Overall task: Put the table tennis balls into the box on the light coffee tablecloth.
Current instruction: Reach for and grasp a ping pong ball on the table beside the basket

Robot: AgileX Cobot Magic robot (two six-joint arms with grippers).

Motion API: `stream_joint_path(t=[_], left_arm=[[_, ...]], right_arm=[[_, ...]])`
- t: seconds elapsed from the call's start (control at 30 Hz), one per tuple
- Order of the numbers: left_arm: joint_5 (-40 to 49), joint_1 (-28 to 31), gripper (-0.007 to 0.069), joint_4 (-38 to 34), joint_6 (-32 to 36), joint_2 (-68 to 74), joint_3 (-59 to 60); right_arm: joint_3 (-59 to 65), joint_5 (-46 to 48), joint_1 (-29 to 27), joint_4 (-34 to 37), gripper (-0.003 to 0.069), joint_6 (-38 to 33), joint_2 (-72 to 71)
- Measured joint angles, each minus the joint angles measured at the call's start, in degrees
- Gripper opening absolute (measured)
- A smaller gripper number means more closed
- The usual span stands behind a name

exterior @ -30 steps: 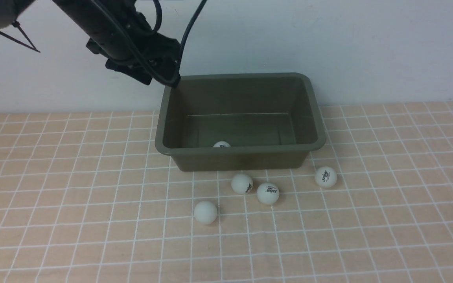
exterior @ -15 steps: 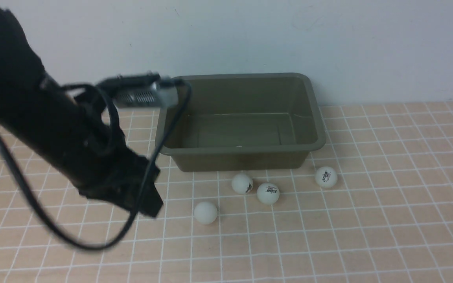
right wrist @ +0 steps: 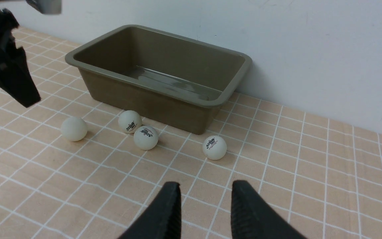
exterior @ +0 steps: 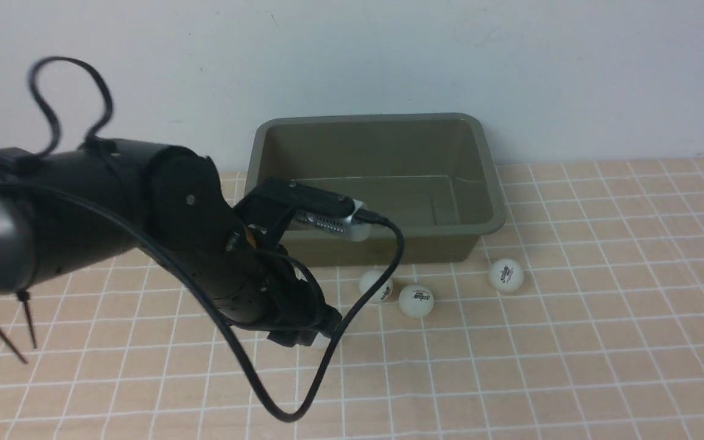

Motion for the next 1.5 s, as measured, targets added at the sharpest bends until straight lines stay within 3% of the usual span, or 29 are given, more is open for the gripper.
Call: stream_joint_path(t=[0.27,0.7,0.83,1.13,1.33,1.5], left_arm=[[-8.8,-0.1,0.0374,0.0,-0.2,5.9,0.0],[-15.8,-0.1,0.0363,-0.3,4.4,11.9,0.0],[-14.9,-0.1,0.0273,-0.5,5.4,12.2,-0.1],[-10.0,-0.1,0.0273,-3.2,8.0,10.1,-2.4],[0.9,-0.2,0.0273,-8.4,11.7,4.7,-10.7],[1.6,0.9,0.0273,-9.8,17.1,4.5,-18.5]], right_arm=[[0.0,0.1,0.0,0.0,0.0209,0.0,0.0],[0.0,0.1,0.0,-0.1,0.0209,0.0,0.0],[0.0,0.1,0.0,-0.1,0.0209,0.0,0.0],[0.0,0.1,0.0,-0.1,0.0209,0.0,0.0],[0.0,0.1,0.0,-0.1,0.0209,0.0,0.0],[0.0,0.1,0.0,-0.2,0.0209,0.0,0.0]])
